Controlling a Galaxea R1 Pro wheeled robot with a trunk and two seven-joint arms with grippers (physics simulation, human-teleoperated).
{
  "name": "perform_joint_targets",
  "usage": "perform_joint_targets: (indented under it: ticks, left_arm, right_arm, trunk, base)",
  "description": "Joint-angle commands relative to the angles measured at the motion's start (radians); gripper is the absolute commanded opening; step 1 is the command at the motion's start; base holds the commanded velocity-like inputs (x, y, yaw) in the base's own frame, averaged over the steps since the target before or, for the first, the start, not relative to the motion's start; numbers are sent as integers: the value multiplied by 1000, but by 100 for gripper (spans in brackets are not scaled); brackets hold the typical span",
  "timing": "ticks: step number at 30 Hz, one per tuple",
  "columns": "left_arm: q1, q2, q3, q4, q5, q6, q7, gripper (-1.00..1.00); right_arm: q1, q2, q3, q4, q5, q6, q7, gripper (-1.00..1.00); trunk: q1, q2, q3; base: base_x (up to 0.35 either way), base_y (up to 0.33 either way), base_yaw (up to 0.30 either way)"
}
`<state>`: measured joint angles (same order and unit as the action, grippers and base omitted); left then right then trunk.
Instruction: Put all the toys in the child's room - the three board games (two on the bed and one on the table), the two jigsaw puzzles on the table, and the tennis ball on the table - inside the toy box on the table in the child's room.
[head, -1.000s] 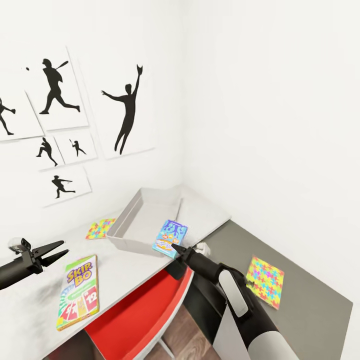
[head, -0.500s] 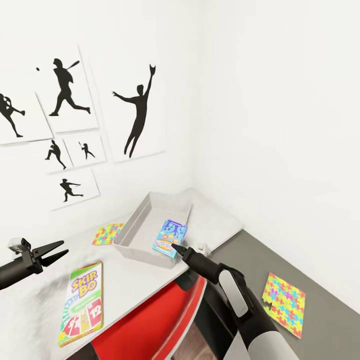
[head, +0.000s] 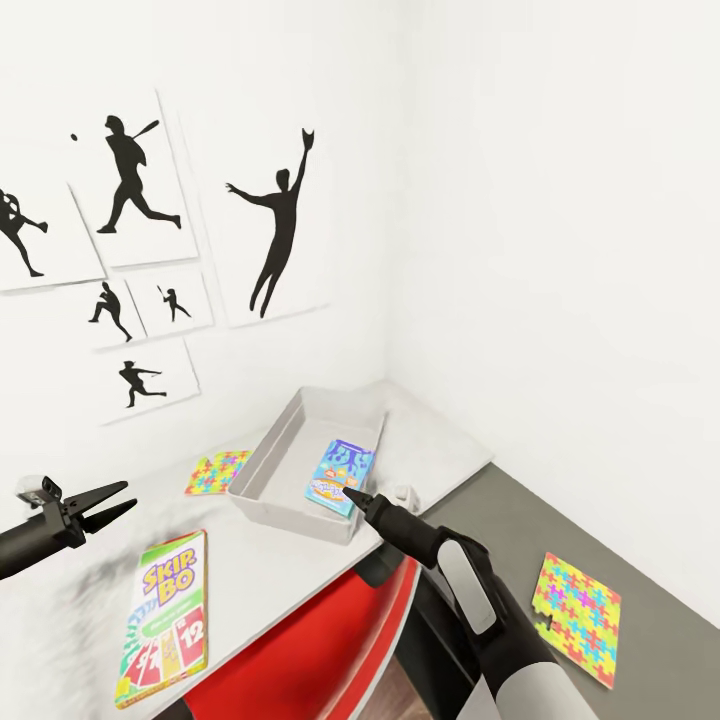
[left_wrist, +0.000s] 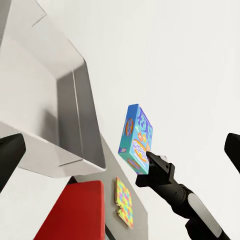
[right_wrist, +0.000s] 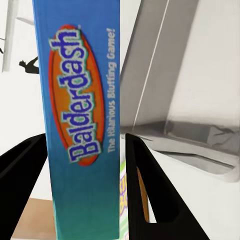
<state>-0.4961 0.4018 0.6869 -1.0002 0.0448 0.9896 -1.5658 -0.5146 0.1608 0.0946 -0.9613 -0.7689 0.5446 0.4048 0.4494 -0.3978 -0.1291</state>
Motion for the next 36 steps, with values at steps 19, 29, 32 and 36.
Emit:
perform_joint_targets:
  ticks: [19, 29, 32, 36]
  left_arm:
    - [-1, 0, 0, 0, 0, 11, -5, 100]
    - [-1, 0, 0, 0, 0, 11, -5, 100]
    - [-1, 0, 0, 0, 0, 11, -5, 100]
    - [-1, 2, -1, 0, 0, 12, -5, 100]
  right_arm:
    - [-420, 14, 8, 187, -118, 100, -366, -100]
    - [-694, 14, 5, 649, -141, 9, -447, -100]
    - [-700, 14, 4, 658, -141, 3, -455, -100]
    - [-700, 14, 4, 660, -141, 1, -459, -100]
  trunk:
    - [1, -2, -2]
    - [1, -2, -2]
    - [1, -2, -2]
    - [1, -2, -2]
  base:
    - [3, 2, 0]
    - [0, 0, 0]
    - [0, 0, 0]
    - [0, 0, 0]
